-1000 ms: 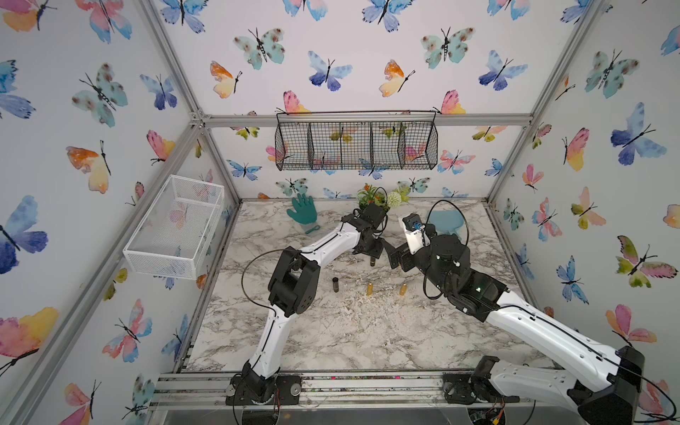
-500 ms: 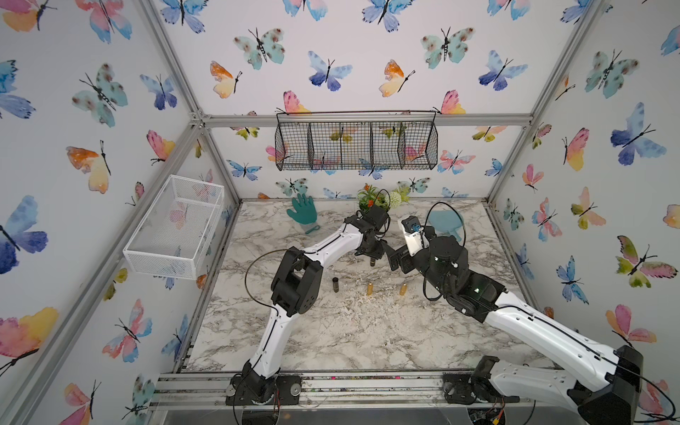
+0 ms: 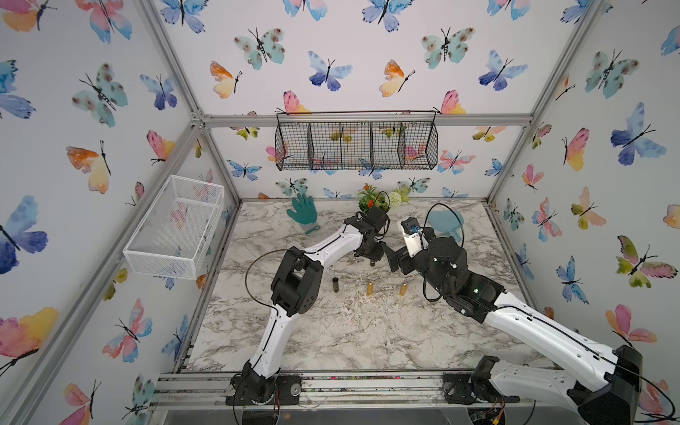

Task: Open the lipstick cap
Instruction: Pick up the lipstick at the center of the board, then open the cover of the lipstick.

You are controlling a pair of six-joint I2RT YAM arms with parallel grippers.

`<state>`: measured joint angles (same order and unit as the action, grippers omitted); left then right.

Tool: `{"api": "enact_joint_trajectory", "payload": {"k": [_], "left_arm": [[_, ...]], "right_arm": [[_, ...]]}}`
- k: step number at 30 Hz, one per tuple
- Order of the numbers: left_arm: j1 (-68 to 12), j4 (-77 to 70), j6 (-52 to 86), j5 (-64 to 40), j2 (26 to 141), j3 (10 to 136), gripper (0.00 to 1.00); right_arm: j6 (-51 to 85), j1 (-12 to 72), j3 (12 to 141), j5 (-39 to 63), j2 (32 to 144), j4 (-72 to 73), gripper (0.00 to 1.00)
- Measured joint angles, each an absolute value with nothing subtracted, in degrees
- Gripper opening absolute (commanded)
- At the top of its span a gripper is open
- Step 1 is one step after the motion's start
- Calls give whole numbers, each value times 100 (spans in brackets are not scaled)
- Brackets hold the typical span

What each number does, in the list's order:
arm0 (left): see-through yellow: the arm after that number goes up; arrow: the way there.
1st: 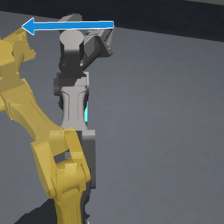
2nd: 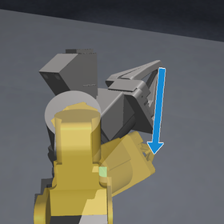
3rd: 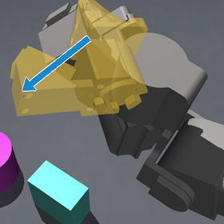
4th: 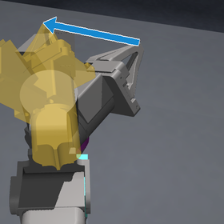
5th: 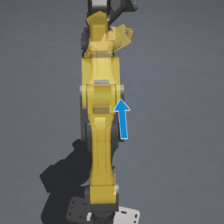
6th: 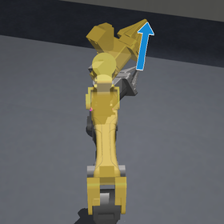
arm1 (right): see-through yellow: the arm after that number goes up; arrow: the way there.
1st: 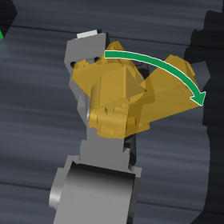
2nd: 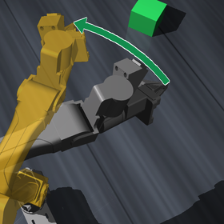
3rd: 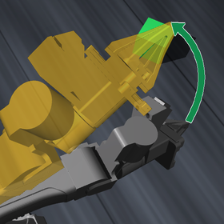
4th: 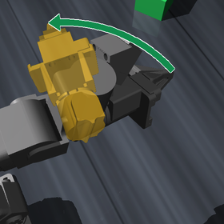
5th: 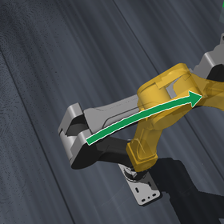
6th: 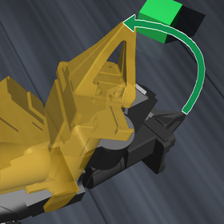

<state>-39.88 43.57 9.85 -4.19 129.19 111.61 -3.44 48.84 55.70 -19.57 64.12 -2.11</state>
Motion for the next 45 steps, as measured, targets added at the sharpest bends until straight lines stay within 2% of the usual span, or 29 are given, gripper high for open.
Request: {"api": "enact_joint_trajectory", "payload": {"k": [11,19,31,36,45], "left_arm": [[-3988,4362,985,-416,12919,11109,11],[-3857,4580,941,-523,12556,10921,8],[-2670,5179,790,-1984,10492,10720,8],[-2351,5334,790,-2591,10055,10141,7],[-2180,5433,788,-3151,9734,9677,7]], "right_arm": [[-346,4884,5559,-1962,6412,-209,97],[-370,4884,5509,-1927,6473,-213,96],[-259,4884,5658,-1070,7804,128,89],[-320,4884,5957,-637,8458,357,89],[-454,4823,6423,93,8871,497,84]]}}
